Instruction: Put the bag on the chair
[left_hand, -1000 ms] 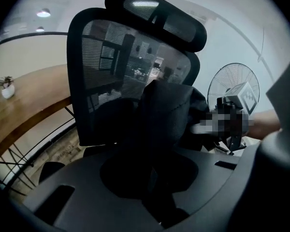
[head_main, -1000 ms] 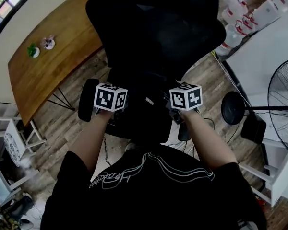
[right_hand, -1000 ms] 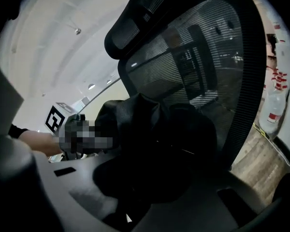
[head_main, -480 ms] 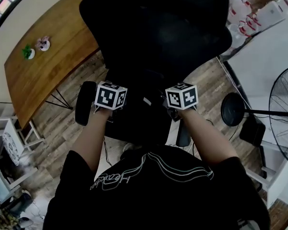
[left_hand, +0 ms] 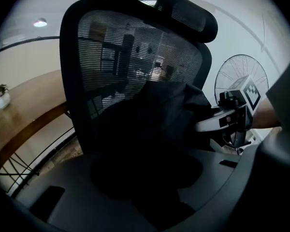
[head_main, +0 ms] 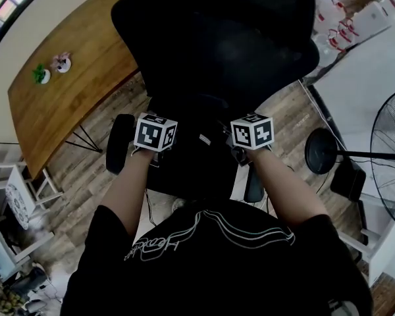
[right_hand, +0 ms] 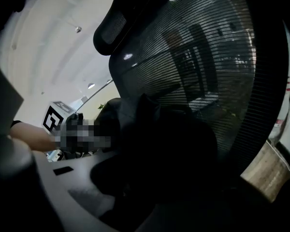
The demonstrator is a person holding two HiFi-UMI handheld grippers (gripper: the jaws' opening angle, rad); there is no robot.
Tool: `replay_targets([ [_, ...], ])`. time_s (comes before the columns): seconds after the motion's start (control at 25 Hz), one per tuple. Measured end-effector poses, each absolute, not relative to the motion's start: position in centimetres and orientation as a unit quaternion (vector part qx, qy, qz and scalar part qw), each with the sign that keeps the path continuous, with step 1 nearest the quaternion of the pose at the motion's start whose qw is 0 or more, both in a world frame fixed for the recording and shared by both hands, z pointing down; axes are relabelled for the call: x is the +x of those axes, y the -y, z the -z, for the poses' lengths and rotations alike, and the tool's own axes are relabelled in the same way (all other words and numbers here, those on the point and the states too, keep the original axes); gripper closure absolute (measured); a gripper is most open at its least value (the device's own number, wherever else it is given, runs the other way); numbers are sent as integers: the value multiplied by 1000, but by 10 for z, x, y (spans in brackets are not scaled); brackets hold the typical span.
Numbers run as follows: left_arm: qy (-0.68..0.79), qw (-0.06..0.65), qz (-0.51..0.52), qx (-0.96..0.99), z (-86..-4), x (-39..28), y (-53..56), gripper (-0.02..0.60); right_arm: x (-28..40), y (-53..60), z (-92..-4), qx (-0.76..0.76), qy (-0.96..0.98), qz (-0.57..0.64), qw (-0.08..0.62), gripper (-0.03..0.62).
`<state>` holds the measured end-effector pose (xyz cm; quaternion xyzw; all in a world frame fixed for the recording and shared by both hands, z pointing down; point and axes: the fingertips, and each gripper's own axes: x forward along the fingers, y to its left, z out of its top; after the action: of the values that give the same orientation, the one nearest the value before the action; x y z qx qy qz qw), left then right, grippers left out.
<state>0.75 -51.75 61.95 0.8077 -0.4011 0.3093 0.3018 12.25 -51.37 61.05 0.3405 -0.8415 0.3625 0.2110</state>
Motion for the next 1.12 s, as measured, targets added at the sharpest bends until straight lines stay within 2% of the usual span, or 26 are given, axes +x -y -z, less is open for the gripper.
replay_targets([
  [0.12, 395, 305, -296, 815, -616, 13, 514, 314, 121, 509, -608, 337, 844, -365, 200, 443],
  [0.2, 393, 302, -291, 818, -615, 15, 511, 267, 119, 505, -607, 333, 847, -361, 201, 380],
  [0.28, 398, 294, -295, 818, -614, 14, 507, 238, 117, 501, -605, 336, 848, -357, 200, 330],
  [0.56, 416, 296, -300, 806, -615, -18, 488, 207, 123, 483, -592, 361, 846, -339, 199, 279],
  [0.72, 410, 333, -274, 804, -606, -34, 469, 209, 130, 468, -578, 366, 850, -318, 205, 269],
  [0.92, 386, 359, -246, 814, -585, -39, 433, 222, 133, 437, -538, 373, 864, -289, 174, 271],
  [0.96, 378, 362, -229, 821, -575, -38, 425, 270, 129, 427, -527, 371, 868, -287, 163, 277],
  [1.0, 369, 362, -209, 830, -561, -35, 416, 359, 125, 418, -515, 369, 871, -286, 153, 288],
  [1.12, 349, 331, -167, 860, -511, -25, 391, 422, 114, 389, -480, 363, 879, -279, 134, 337],
])
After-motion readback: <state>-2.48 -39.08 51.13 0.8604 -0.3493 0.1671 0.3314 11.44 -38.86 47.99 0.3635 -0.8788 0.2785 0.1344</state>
